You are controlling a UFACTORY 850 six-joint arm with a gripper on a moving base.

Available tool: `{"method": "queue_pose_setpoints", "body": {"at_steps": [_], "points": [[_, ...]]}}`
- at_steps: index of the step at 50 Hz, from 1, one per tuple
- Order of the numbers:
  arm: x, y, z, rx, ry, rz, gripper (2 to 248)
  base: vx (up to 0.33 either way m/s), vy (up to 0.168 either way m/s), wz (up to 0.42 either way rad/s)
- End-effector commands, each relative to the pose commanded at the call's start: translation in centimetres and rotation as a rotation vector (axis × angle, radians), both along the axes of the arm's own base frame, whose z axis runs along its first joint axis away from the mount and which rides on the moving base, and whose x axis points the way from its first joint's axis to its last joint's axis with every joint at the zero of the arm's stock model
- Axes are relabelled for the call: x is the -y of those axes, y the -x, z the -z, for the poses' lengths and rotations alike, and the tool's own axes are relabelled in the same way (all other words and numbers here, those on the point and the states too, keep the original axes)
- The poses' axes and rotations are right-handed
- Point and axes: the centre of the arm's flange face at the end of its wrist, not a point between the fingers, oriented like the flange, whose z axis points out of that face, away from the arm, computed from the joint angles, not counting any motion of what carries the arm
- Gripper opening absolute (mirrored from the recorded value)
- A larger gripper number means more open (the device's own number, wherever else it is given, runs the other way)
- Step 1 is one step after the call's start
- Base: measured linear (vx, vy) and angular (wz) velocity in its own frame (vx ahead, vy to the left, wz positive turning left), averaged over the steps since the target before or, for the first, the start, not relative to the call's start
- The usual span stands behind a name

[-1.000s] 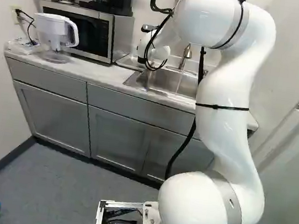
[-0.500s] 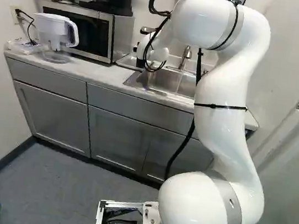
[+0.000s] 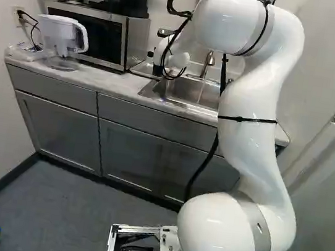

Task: Rinse the cup and place it in the tray

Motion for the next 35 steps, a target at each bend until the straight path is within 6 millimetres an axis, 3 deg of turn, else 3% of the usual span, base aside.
{"method": "queue_pose_setpoints", "body": {"at_steps": [35], "points": [[0.0, 0.2, -4.0, 0.063, -0.010, 0.000, 247, 0.000, 0.000, 0.000]]}}
